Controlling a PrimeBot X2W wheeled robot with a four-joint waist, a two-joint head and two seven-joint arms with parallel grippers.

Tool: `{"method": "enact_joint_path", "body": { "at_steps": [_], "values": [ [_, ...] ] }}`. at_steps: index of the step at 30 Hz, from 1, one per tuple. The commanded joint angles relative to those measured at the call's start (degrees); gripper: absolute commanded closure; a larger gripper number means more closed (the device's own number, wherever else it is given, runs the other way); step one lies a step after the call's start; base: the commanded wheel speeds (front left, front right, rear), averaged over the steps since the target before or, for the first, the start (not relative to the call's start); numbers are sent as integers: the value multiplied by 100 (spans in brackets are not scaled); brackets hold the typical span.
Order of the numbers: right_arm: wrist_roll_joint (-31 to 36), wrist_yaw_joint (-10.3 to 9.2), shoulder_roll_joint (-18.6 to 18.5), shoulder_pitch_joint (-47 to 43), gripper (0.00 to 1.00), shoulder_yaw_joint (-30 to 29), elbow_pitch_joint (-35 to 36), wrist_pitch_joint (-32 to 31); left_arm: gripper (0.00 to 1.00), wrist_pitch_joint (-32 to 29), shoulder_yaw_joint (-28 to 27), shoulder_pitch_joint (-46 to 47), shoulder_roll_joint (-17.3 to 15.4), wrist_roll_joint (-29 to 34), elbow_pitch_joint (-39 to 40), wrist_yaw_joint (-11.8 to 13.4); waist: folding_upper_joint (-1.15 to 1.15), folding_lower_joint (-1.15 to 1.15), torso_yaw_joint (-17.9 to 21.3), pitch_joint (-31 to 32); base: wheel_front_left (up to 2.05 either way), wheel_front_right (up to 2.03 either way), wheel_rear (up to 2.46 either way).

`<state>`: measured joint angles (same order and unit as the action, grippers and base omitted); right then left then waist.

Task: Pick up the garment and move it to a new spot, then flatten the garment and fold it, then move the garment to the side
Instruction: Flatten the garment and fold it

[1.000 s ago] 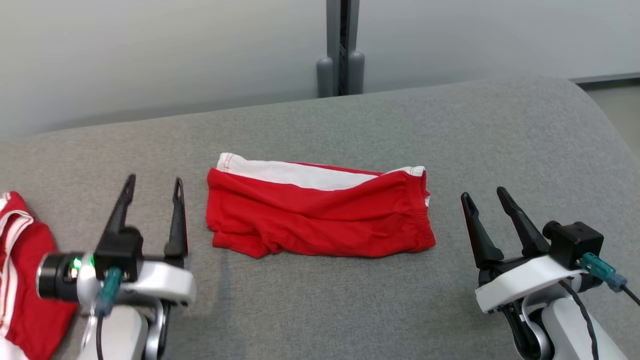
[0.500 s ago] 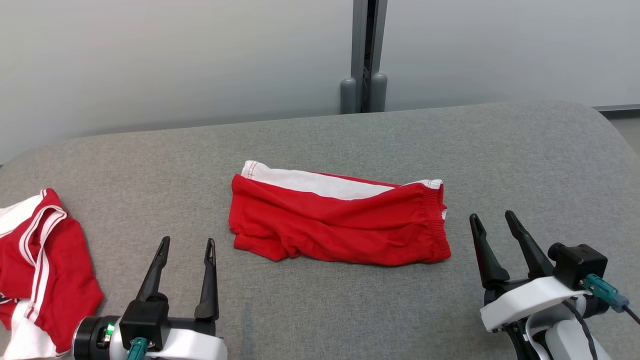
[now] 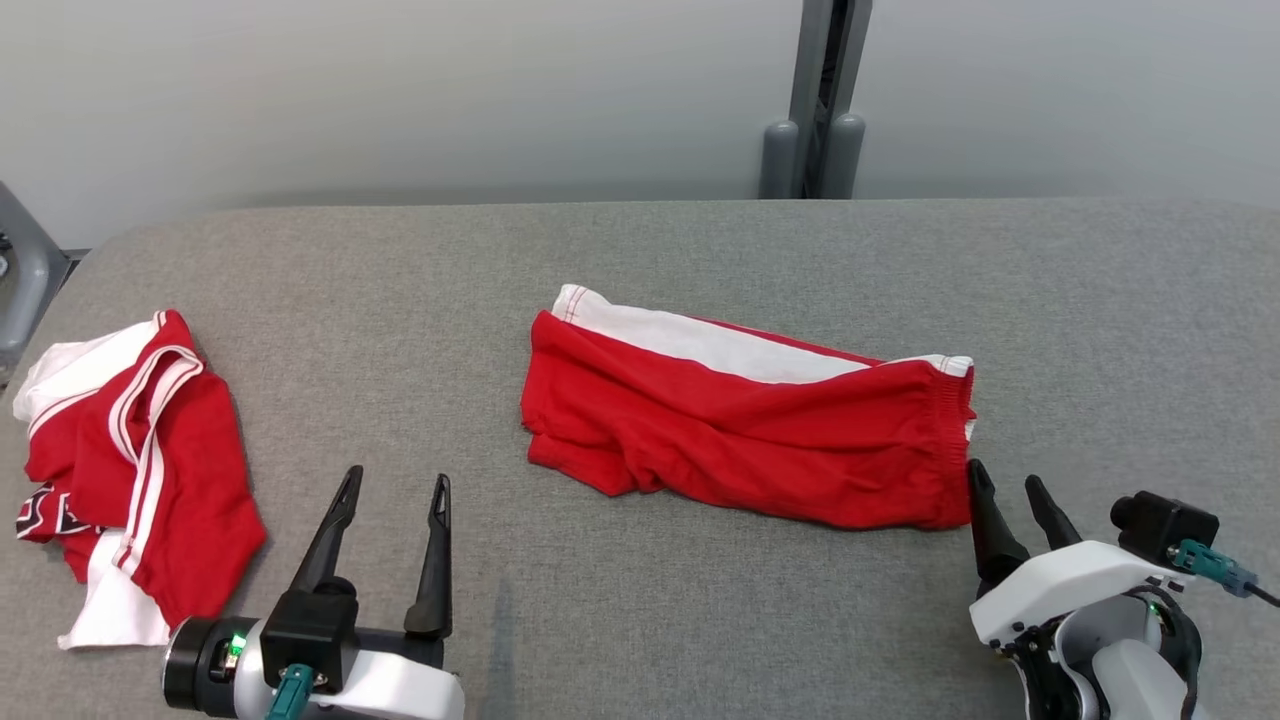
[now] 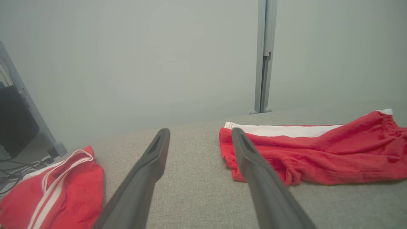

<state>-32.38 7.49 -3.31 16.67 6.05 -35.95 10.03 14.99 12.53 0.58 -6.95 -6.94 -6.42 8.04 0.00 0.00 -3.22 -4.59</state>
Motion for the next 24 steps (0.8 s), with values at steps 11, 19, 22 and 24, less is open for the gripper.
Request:
{"method": "enact_joint_path", "body": {
  "at_steps": [11, 19, 22, 24],
  "values": [
    [-688, 1, 20, 534, 0, 286, -1088, -117, 0, 21, 38, 52, 75, 183, -166, -135, 0, 0, -198, -140, 0, 0, 0],
    [-1876, 2, 40, 879, 0, 819, -1483, -81, 0, 21, 10, 225, 140, 258, -67, -180, 0, 0, -285, -310, 0, 0, 0],
    [-2140, 7, 60, 996, 0, 1007, -1545, 23, 0, 21, 2, 270, 162, 278, -45, -199, 0, 0, -326, -375, 0, 0, 0],
    [-2284, 7, 62, 1081, 0, 1095, -1588, 112, 0, 21, 5, 278, 180, 299, -40, -222, 0, 0, -353, -414, 0, 0, 0]
  ]
}}
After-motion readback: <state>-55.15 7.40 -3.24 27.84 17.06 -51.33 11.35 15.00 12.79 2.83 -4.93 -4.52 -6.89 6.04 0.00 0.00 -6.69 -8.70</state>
